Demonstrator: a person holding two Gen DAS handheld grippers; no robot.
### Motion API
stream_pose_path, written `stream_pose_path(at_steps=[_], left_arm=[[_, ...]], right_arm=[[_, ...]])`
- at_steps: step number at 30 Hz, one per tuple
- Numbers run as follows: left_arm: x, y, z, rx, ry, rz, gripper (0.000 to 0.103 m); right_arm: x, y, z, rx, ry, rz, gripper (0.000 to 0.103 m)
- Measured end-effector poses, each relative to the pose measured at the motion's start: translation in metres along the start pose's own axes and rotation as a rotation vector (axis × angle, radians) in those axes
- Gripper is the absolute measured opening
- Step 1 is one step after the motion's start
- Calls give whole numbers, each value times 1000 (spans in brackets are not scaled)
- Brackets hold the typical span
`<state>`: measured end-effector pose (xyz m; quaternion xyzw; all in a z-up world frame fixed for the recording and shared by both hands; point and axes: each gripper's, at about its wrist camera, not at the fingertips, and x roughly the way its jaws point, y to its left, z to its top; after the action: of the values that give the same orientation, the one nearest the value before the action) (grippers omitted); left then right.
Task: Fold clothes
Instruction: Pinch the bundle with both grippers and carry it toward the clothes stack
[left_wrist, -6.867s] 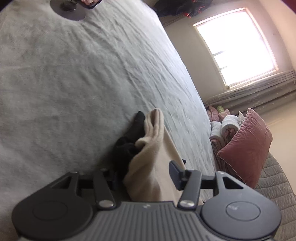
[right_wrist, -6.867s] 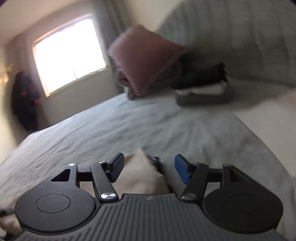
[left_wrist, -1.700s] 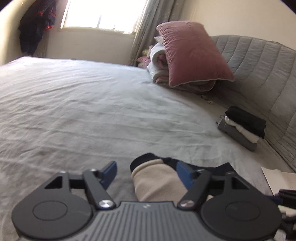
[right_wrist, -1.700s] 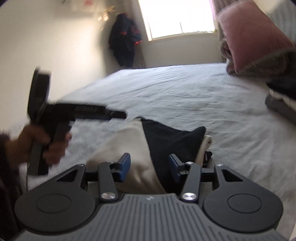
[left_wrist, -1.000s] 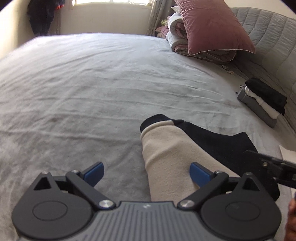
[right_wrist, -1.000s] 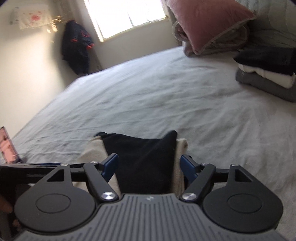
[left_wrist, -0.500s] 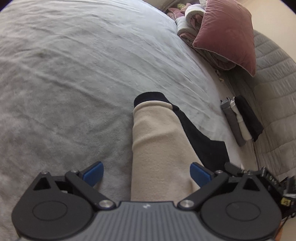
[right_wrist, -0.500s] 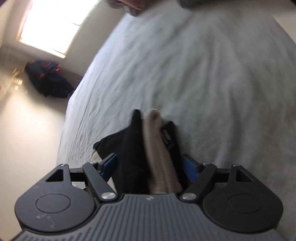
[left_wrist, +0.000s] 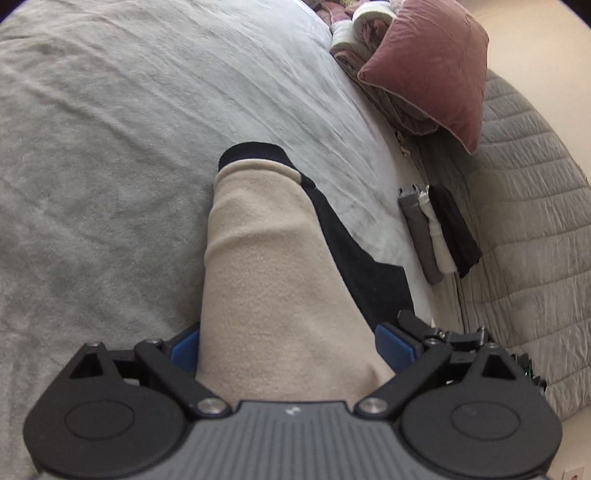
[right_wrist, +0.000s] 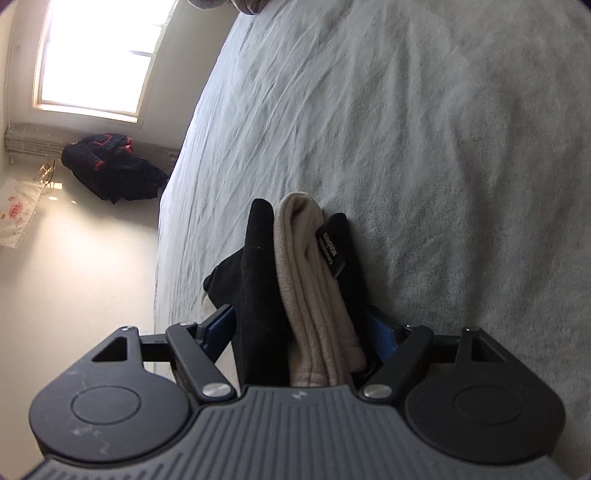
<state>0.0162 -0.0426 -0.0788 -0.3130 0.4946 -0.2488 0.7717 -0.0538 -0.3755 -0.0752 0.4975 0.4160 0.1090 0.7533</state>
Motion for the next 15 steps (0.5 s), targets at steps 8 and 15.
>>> stream_pose_path(at_steps=[8,15], left_arm=[[-7,-11,-3,62,-71,68,62],[-12,-43,7,153,-138,99,58]], right_arm=[[-3,15,-14,-121,-39,-44,53],[-27,26,-9,-182,-89,-12,51]])
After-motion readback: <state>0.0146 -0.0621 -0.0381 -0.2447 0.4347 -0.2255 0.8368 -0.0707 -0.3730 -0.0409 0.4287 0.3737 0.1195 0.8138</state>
